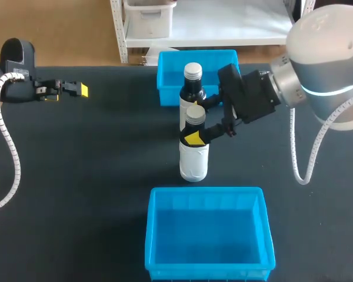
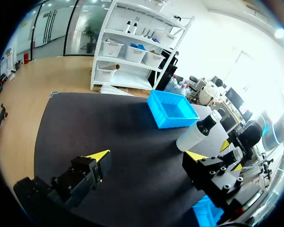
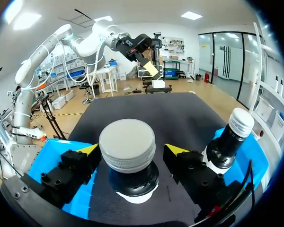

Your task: Pick up the bottle, and place it in the far bin if it is heavy, or in the near bin if it is light.

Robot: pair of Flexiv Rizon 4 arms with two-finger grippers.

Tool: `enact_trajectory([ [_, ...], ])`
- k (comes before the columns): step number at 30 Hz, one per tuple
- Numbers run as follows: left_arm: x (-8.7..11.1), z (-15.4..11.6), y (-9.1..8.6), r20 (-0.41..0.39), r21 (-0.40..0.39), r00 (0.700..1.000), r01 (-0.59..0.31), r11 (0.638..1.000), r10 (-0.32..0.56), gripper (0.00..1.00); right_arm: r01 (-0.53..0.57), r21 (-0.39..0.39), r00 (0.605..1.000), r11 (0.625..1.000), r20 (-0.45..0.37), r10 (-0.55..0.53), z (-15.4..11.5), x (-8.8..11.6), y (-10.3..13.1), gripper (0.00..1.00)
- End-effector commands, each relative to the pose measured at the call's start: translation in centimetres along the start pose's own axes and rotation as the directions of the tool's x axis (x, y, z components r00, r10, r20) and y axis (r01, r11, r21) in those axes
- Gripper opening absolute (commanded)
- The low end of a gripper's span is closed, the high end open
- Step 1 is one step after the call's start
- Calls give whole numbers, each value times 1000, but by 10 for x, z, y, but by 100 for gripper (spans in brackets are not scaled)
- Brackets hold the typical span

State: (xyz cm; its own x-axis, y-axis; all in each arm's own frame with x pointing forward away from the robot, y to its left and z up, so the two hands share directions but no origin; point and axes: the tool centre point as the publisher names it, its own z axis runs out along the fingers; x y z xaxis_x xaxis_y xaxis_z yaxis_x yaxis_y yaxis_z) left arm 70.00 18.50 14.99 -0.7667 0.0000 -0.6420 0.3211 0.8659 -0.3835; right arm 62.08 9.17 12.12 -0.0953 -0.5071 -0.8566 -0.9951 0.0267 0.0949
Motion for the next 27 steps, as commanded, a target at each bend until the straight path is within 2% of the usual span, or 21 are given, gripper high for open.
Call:
enact_trajectory([
  [1,0,0,0,0,0,1000,0,1000,0,100,1,0,1000,1000,3,-1,0,1,0,85],
  [7,0,0,0,0,0,1000,0,1000,0,100,-1,-3,1000,1000,2,1,0,2,0,72],
  [9,0,0,0,0,0,1000,0,1000,0,100,-2,-4,1000,1000,3,2,0,2,0,62],
  [13,0,0,0,0,0,1000,0,1000,0,100,-1,-5,1000,1000,4,1,1,2,0,51],
  [23,0,0,0,0,0,1000,0,1000,0,100,-2,-6,1000,1000,3,2,1,3,0,48],
  [25,0,0,0,0,0,1000,0,1000,0,100,-3,-7,1000,1000,3,3,1,3,0,45],
  [27,0,0,0,0,0,1000,0,1000,0,100,-3,-7,1000,1000,3,3,1,3,0,39],
])
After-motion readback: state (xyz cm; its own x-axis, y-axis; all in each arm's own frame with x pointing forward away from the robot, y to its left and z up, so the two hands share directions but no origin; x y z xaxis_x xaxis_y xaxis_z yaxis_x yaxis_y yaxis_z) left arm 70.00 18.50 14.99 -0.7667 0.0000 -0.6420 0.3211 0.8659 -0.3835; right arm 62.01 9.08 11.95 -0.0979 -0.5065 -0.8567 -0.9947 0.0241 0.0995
